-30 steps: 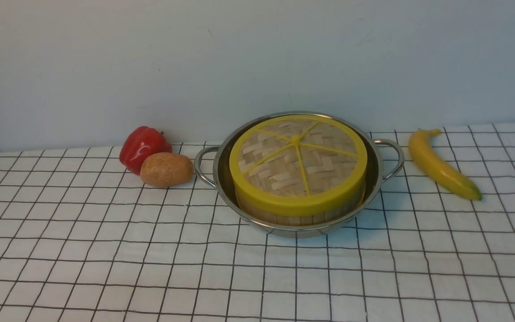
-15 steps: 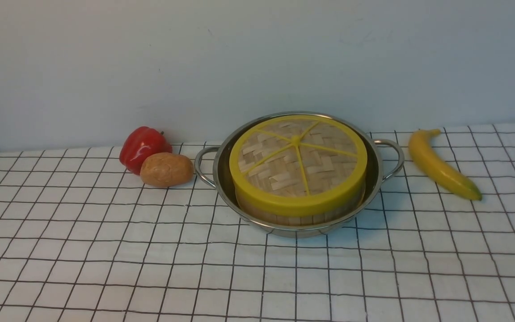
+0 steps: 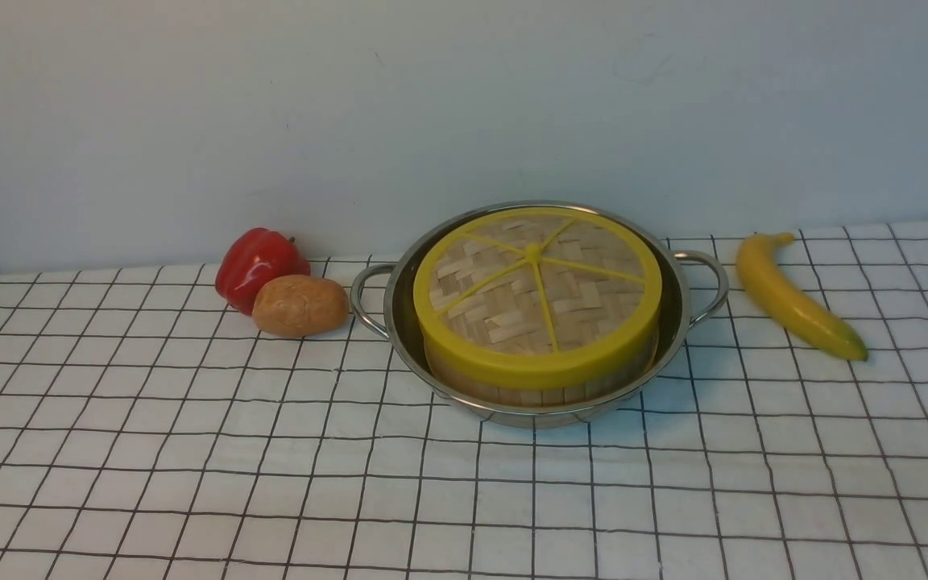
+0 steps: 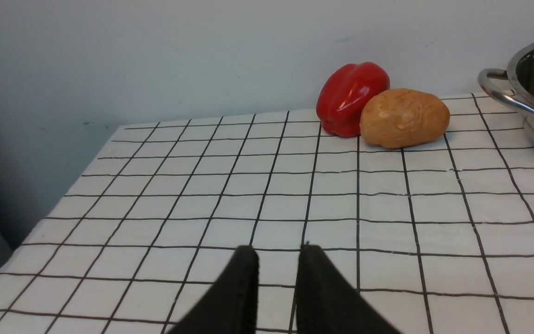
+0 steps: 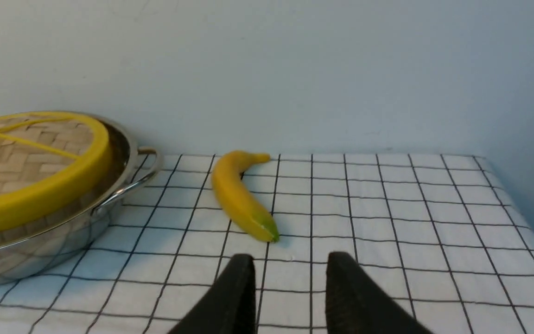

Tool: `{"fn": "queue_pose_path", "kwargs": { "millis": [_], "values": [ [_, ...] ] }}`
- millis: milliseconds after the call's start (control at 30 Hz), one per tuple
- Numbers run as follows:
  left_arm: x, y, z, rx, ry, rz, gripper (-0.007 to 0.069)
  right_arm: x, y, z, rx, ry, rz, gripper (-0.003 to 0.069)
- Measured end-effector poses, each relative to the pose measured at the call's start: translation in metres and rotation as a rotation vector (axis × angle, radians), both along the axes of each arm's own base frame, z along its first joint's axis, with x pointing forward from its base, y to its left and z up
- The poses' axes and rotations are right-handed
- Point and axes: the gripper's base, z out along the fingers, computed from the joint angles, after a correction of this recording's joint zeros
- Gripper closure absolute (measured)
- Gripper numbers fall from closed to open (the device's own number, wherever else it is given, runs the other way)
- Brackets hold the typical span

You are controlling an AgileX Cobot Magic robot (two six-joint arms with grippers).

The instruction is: Place the steamer in the pot on the white tablecloth, and put the lid on the steamer.

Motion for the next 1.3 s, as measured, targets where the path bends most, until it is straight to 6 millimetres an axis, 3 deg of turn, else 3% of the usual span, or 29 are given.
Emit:
{"fn": "queue_pose_path", "kwargs": {
  "millis": [167,233,1300],
  "values": [
    [0.000,0.000,0.000,0.000,0.000,0.000,0.0497,0.002,0.000,-0.044,-0.008,-0.016,-0.016,0.0419],
    [0.000,0.000,0.000,0.000,0.000,0.000,0.0491,0.003,0.000,-0.049,-0.008,-0.005,-0.015,0.0419],
    [0.000,0.000,0.000,0.001,0.000,0.000,0.0435,0.003,0.000,-0.050,0.004,-0.006,-0.013,0.0419]
  ]
}}
